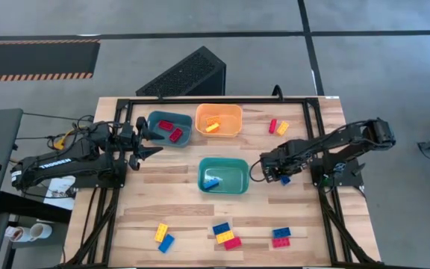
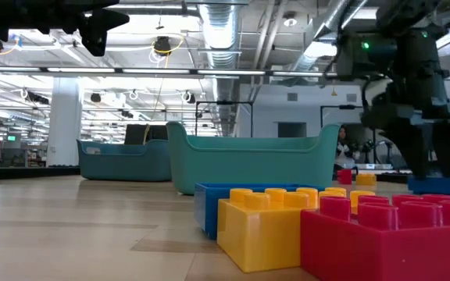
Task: Sort & place blocks by color
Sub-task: Put the blue game piece into the green bin
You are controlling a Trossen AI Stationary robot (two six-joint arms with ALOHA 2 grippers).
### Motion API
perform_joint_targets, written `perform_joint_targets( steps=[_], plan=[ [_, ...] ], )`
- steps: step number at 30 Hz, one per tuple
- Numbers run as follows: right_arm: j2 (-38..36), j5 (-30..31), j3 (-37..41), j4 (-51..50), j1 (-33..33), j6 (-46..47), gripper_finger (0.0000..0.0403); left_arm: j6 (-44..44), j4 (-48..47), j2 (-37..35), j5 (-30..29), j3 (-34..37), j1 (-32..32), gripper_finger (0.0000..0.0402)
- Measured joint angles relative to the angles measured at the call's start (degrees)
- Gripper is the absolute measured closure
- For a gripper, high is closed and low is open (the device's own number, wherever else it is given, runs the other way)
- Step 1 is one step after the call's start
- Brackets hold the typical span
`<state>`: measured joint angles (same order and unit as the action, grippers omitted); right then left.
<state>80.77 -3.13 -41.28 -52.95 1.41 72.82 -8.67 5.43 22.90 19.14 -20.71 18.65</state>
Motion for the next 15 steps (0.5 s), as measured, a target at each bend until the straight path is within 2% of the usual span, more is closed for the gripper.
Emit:
perform_joint_targets(
  steps=[15],
  plan=[
    [0.0, -1.3, 5.4, 12.4, 2.3, 3.1, 0.0122, 0.1, 0.0, 0.0, 0.0, 0.0, 0.0, 0.0221]
  ],
)
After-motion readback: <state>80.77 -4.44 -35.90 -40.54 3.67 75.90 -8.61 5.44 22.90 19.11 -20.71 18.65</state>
